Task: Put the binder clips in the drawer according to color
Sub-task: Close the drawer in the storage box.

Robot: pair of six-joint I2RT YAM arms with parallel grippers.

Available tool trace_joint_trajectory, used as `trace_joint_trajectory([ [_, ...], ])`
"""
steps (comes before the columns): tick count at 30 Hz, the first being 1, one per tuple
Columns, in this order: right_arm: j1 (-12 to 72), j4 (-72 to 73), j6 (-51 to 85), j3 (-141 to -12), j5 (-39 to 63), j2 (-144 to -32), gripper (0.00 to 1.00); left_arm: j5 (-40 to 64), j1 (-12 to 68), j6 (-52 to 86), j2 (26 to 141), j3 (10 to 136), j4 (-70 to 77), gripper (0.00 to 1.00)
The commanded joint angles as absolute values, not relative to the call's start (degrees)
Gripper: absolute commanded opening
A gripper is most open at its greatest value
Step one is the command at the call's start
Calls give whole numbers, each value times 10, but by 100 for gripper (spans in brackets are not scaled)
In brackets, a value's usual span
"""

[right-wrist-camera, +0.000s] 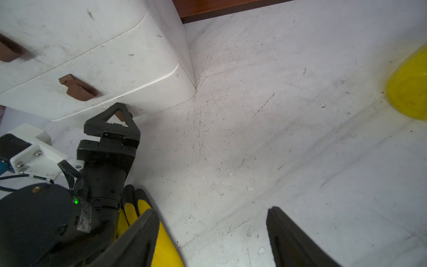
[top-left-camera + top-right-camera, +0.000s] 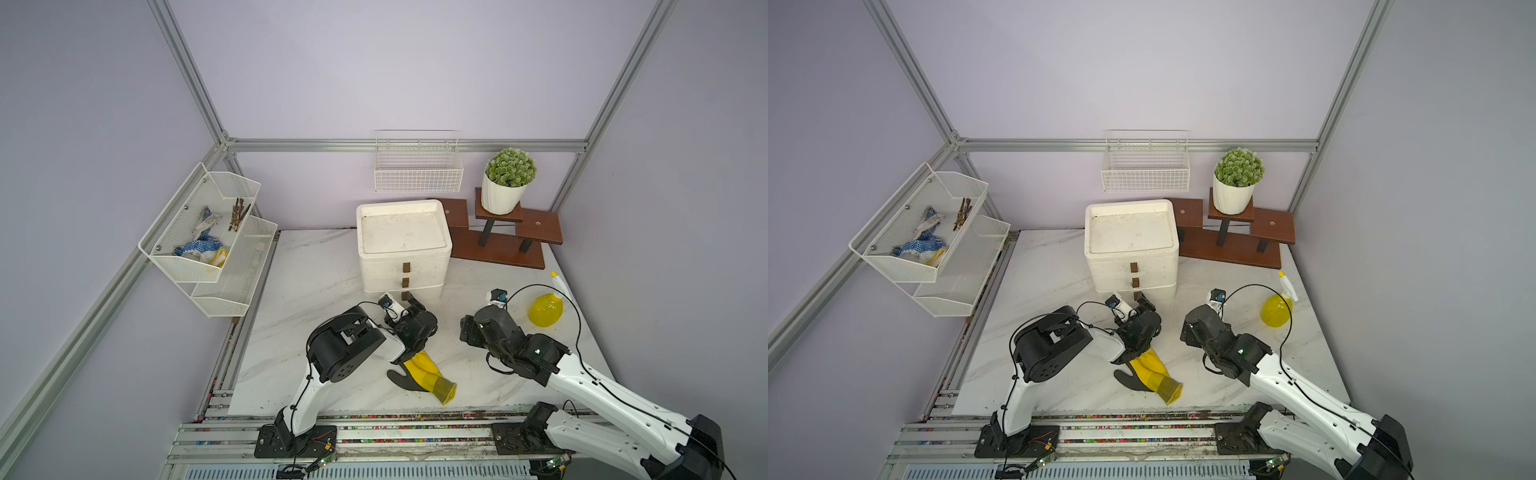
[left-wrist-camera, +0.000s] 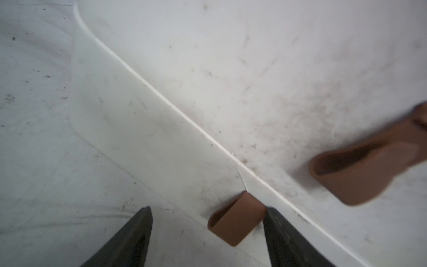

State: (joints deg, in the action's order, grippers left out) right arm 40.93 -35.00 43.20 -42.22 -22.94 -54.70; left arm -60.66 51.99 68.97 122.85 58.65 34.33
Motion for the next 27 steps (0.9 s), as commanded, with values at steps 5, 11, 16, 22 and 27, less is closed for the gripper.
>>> trace_joint_trajectory([
  [5,403,-328,432,-412,-221,-545,79,-596,490,716,1244,592,344,81],
  [11,401,-321,433,-408,-220,-551,80,-588,496,693,1237,565,388,82],
  [16,390,-317,426,-412,-226,-554,81,-608,524,667,1202,515,446,84],
  [22,355,-310,393,-442,-250,-561,99,-608,571,656,1033,423,392,100],
  [27,324,-252,318,-470,-306,-571,99,-520,540,772,798,462,-118,100],
])
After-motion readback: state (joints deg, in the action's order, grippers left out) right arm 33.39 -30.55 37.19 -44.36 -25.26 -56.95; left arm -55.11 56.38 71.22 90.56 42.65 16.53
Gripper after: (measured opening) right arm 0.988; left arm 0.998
